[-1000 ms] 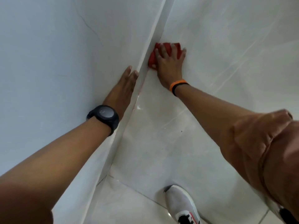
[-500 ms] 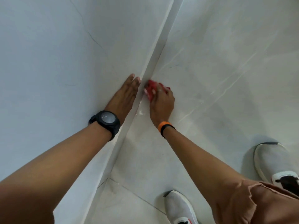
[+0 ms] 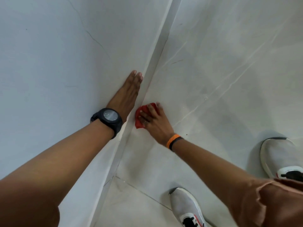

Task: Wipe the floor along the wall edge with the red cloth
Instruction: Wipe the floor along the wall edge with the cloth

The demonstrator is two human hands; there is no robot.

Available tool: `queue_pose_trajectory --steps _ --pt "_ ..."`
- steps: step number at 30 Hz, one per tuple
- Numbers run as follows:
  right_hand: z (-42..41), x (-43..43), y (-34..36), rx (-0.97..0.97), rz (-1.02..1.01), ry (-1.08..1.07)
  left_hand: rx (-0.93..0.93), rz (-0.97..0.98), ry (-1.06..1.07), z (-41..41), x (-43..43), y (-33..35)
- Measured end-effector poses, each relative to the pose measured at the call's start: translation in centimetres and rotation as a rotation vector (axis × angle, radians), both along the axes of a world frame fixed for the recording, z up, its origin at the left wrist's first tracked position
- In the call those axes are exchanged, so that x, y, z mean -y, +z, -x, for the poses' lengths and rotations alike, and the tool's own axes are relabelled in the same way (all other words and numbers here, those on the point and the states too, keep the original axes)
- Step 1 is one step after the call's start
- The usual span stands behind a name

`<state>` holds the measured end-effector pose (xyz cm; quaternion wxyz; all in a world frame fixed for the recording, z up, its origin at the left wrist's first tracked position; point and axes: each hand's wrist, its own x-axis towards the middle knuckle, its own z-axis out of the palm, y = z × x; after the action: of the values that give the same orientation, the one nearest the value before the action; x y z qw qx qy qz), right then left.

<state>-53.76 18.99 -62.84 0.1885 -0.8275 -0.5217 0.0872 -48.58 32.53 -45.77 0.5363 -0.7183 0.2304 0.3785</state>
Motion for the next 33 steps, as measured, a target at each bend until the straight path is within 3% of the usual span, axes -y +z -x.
queue_pose_trajectory --steps 3,5,9,11,14,20,27,30,33 --pt "-8.0 -0.8 -1.7 0.134 -0.079 -0.204 -0.011 -0.013 -0.005 0.1 -0.2 -0.1" --pt "-13.0 -1.7 -1.4 0.173 -0.018 -0.352 -0.026 -0.025 -0.019 -0.2 0.1 -0.2" --pt "-11.6 -4.1 0.0 0.053 -0.027 -0.56 -0.007 -0.026 -0.028 -0.8 -0.2 -0.6" --pt "-6.5 -4.2 0.1 -0.016 -0.043 -0.534 0.002 -0.016 -0.037 -1.1 -0.1 -0.8" --pt "0.4 -2.7 0.1 -0.014 -0.014 -0.311 0.02 -0.005 -0.042 -1.6 -0.5 -1.3" --pt "-1.8 -0.5 -0.7 0.111 -0.051 -0.06 0.012 -0.008 -0.034 -1.8 -0.4 -1.4" --pt "-12.3 -2.1 -1.3 0.152 -0.025 -0.415 0.009 -0.012 -0.047 -1.8 -0.2 -0.9" --pt "-10.7 -3.7 0.1 0.035 -0.02 -0.598 0.001 -0.014 -0.056 -1.8 -0.2 -0.7" --pt "-5.2 -4.4 0.5 -0.038 -0.037 -0.605 -0.001 -0.002 -0.052 -2.0 0.1 -0.7"
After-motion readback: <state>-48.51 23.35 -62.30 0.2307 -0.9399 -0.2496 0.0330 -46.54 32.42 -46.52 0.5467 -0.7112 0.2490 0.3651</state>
